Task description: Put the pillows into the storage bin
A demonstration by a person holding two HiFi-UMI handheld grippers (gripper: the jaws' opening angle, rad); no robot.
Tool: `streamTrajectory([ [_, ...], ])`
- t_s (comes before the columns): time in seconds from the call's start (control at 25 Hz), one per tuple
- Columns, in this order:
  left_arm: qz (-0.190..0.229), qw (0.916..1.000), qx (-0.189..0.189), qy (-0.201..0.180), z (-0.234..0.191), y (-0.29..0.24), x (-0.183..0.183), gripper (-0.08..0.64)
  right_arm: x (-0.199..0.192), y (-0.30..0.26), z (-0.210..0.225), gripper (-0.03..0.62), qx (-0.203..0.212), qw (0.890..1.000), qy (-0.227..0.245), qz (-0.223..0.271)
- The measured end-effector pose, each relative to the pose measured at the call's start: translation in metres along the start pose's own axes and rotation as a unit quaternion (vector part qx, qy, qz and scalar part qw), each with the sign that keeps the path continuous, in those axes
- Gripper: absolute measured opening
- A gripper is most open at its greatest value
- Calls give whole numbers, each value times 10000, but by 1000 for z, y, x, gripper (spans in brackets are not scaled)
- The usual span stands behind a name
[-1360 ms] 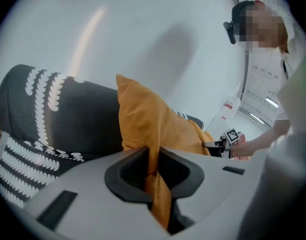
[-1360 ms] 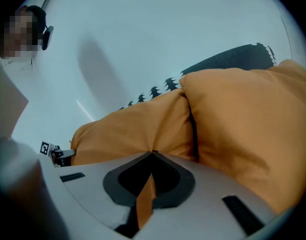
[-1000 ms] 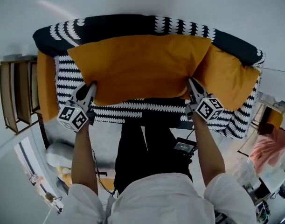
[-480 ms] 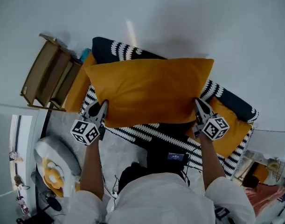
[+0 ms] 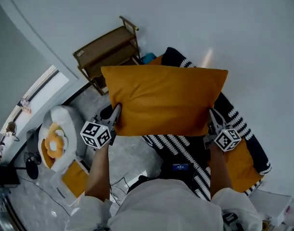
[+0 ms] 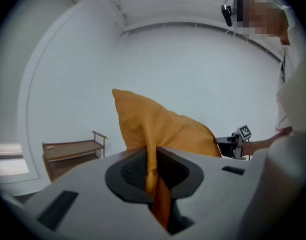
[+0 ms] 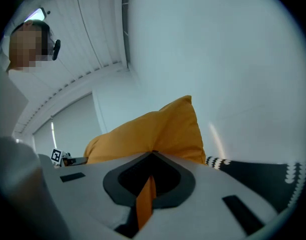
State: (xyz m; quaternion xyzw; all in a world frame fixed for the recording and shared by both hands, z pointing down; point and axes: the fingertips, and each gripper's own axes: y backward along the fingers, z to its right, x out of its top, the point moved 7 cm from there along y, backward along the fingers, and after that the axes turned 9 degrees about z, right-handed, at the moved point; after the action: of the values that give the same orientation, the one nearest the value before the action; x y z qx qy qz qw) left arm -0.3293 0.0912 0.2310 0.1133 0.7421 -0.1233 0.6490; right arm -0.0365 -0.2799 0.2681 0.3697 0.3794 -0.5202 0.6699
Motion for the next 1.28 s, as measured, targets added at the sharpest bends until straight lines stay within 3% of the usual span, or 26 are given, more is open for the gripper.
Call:
streamTrajectory([
  [0.28, 443, 9916, 1209, -146, -63, 216, 40, 48, -47, -73, -172, 29, 1349, 9906, -33, -232],
  [0.56, 797, 9652, 2478, -268, -67, 427, 58, 48, -101, -110, -342, 29, 2625, 9627, -70, -653],
  [0.84, 985, 9244, 3678, -218, -54, 603, 38, 48, -177, -127, -492, 29, 3734, 9209, -202, -1104],
  [1.08, 1075, 8746, 4727, -98, -24, 736, 5, 48, -256, -129, -614, 29, 4692, 8682, -410, -1560],
  [1.28, 1123, 8383, 5335, -70, -16, 814, -13, 48, -312, -136, -701, 29, 5246, 8305, -626, -1764],
])
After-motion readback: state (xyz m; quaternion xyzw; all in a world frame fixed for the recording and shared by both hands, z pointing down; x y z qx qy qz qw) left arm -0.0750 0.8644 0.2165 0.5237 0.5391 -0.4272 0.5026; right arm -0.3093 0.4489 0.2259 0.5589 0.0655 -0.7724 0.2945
